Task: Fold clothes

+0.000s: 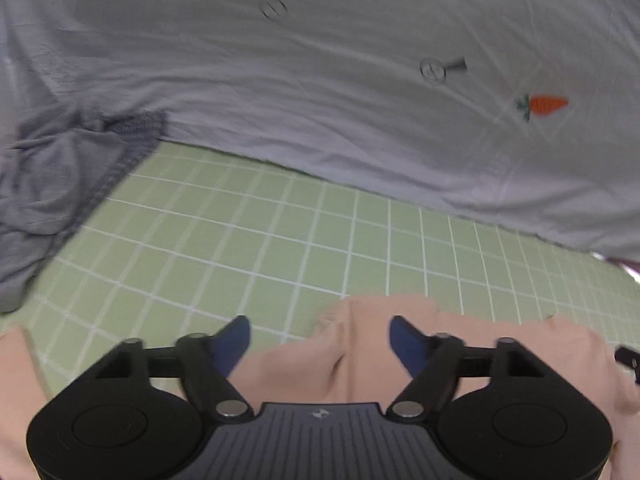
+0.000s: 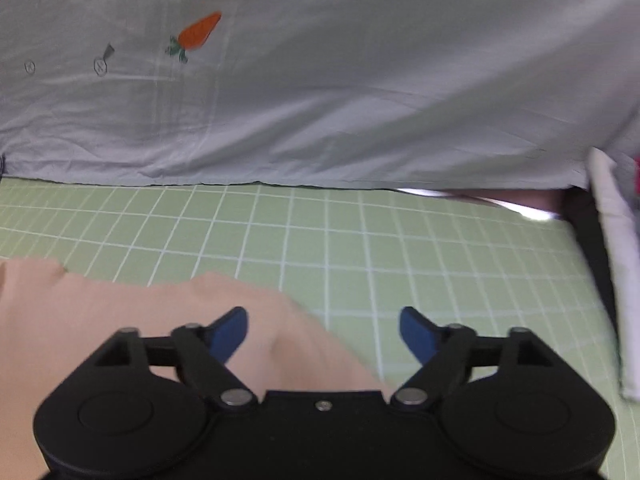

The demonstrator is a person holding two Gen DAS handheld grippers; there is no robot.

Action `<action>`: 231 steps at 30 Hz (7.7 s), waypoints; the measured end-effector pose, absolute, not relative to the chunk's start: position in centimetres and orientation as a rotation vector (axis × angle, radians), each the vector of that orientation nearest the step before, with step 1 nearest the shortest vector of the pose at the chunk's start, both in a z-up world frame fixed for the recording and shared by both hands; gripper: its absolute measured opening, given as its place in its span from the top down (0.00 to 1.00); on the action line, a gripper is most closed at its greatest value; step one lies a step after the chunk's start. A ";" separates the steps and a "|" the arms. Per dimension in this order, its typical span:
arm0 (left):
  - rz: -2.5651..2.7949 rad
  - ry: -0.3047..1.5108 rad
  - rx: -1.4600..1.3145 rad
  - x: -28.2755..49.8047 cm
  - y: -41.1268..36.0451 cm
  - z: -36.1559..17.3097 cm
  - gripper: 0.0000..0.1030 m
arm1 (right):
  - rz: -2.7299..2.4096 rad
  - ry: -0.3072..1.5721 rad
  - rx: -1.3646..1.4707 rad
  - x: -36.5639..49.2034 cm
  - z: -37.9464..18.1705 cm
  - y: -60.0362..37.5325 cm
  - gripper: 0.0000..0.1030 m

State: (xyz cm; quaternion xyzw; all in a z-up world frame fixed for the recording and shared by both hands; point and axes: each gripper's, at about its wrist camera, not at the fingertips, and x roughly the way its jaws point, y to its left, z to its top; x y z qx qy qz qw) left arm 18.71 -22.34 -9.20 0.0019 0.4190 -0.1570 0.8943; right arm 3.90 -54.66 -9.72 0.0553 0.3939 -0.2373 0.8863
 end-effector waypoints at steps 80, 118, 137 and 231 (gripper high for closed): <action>-0.441 0.860 -0.200 5.1 8.7 -7.8 1.00 | -0.673 0.948 0.348 -10.2 -13.9 -28.9 0.00; -0.576 0.956 0.160 2.8 3.7 -12.4 0.99 | -0.667 0.915 0.327 -11.7 -14.1 -27.5 0.00; -0.835 1.073 0.061 -1.8 6.3 -12.5 0.65 | -0.667 0.907 0.326 -12.0 -14.1 -27.5 0.00; -0.145 1.032 0.153 -9.0 -15.1 -8.4 0.13 | -0.898 0.779 0.435 -28.9 -14.0 -63.9 0.97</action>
